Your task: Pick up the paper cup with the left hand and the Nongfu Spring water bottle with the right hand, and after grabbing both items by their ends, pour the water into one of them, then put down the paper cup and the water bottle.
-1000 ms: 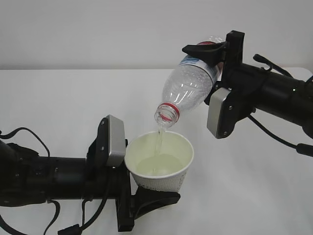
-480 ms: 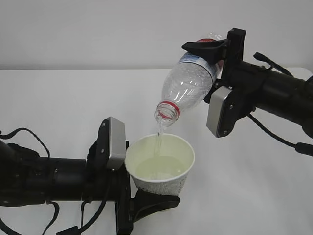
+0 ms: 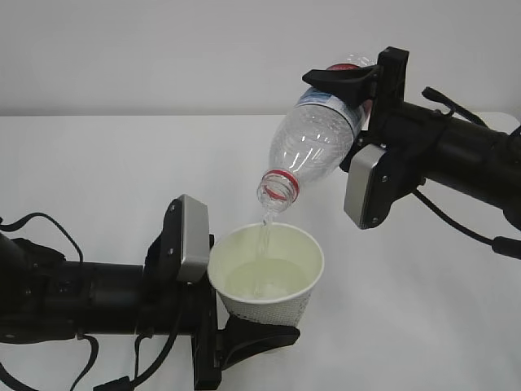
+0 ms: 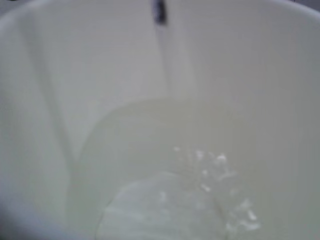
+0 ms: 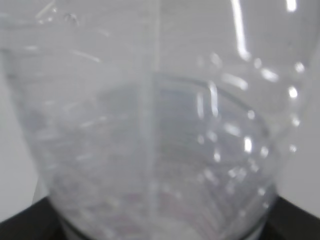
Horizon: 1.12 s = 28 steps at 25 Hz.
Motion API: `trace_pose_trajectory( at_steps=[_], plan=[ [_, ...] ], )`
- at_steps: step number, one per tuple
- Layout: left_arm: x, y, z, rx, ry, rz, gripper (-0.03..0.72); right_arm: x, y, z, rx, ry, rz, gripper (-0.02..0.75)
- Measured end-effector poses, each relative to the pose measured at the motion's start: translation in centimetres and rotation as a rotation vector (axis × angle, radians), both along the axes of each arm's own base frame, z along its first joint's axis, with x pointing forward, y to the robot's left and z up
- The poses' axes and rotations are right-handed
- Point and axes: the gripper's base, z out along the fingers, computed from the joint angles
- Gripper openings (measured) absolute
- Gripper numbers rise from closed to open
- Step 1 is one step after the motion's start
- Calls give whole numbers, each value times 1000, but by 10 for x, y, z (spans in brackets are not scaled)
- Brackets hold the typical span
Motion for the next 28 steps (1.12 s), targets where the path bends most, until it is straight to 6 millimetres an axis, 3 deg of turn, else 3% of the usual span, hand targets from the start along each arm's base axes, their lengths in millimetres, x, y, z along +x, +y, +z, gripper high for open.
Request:
trace_pose_trajectory(
  at_steps=[28],
  plan=[
    [0, 0, -1, 8, 1, 2, 509, 0, 0, 0, 0, -2, -1, 491]
  ],
)
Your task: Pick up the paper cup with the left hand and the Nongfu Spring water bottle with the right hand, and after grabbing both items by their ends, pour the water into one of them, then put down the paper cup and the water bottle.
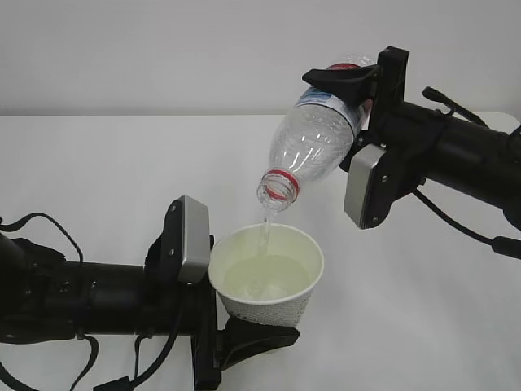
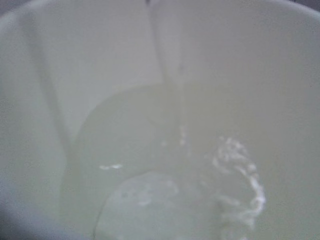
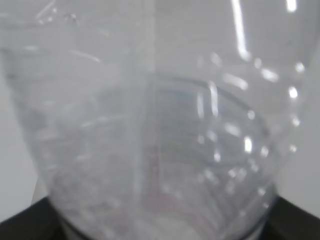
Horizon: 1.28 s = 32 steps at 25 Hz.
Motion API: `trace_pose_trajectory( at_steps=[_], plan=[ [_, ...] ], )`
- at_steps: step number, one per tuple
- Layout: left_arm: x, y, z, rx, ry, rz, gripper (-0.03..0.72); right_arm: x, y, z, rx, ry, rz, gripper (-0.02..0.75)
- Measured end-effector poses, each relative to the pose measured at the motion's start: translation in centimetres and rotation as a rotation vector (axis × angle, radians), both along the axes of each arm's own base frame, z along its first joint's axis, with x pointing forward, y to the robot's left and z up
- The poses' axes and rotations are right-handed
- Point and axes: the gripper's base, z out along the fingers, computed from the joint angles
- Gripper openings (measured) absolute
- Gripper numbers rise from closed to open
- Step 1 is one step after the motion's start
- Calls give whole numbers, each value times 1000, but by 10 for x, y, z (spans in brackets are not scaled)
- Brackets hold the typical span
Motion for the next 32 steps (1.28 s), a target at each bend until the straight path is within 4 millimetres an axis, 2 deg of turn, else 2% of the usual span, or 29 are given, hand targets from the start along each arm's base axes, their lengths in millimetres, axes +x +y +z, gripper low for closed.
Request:
trace_pose_trajectory(
  at_steps=[32],
  plan=[
    [0, 0, -2, 5, 4, 1, 509, 0, 0, 0, 3, -3, 2, 489]
  ],
)
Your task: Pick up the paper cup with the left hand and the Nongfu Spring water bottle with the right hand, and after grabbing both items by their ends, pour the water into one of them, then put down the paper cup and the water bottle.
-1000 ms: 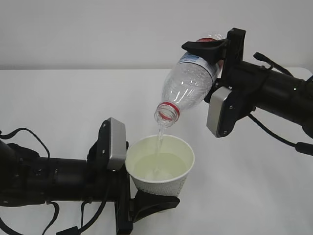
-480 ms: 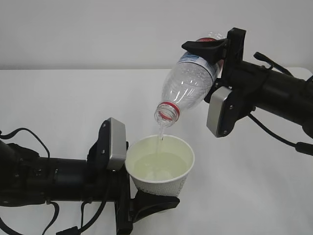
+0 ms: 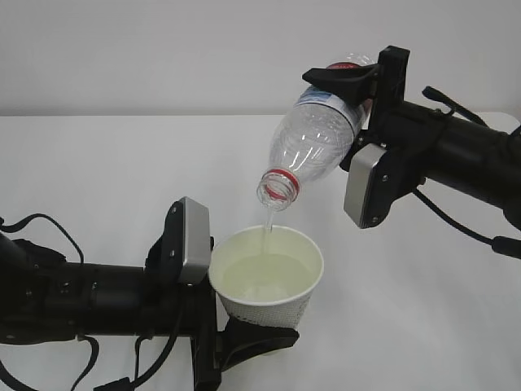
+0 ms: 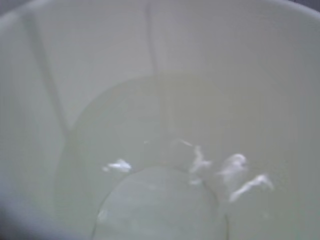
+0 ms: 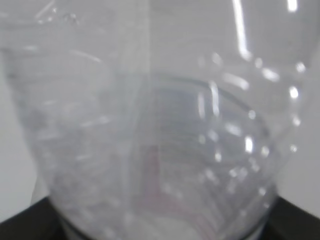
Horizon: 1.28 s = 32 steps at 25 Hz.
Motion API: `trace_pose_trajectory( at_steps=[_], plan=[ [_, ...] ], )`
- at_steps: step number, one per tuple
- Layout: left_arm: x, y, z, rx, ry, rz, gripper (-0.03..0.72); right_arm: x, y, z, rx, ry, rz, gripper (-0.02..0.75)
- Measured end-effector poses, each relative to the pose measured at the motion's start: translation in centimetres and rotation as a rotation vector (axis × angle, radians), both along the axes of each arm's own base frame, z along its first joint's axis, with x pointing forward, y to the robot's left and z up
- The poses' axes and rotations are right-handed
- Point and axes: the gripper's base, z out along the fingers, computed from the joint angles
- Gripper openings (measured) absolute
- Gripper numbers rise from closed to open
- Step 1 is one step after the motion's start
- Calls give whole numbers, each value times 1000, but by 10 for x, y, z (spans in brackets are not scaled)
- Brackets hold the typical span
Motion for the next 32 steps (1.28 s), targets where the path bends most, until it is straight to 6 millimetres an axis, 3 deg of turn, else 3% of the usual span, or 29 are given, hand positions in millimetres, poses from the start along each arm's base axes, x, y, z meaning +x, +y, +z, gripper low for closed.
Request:
trace_pose_trajectory(
  at_steps=[32],
  plan=[
    [3, 0, 1, -8, 6, 38, 509, -1, 0, -1, 179, 200, 11, 488]
  ],
)
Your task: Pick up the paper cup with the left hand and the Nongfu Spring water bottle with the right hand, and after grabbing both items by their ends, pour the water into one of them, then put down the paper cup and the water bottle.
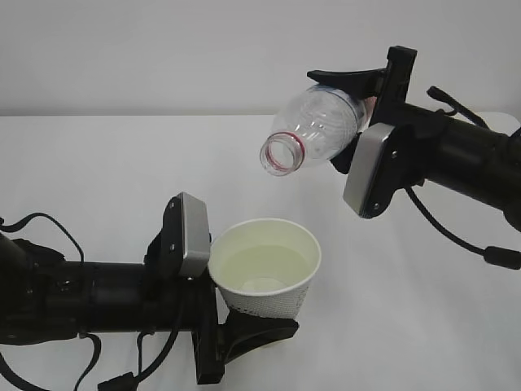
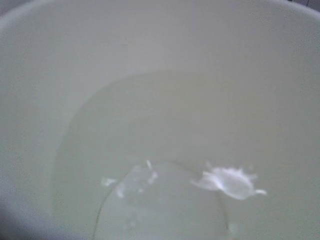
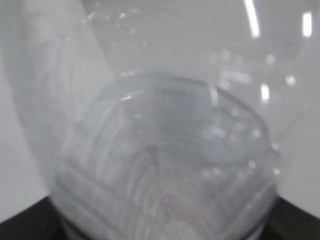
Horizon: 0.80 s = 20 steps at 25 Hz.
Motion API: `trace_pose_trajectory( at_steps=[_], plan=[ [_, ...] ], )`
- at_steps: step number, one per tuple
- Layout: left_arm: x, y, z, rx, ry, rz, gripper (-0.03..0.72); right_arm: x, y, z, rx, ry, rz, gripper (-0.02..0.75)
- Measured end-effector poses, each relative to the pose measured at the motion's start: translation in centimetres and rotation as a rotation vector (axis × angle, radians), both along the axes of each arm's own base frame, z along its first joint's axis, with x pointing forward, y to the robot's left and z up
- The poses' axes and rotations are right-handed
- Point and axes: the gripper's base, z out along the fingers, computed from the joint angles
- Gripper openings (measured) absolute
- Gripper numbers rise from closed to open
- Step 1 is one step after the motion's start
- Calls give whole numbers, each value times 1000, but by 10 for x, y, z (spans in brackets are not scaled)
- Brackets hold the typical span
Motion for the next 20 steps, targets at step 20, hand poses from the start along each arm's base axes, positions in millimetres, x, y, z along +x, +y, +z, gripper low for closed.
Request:
trace_pose_trajectory(
  at_steps=[20],
  plan=[
    [0, 0, 0, -1, 0, 2, 509, 3, -3, 2, 145, 125, -39, 488]
  ],
)
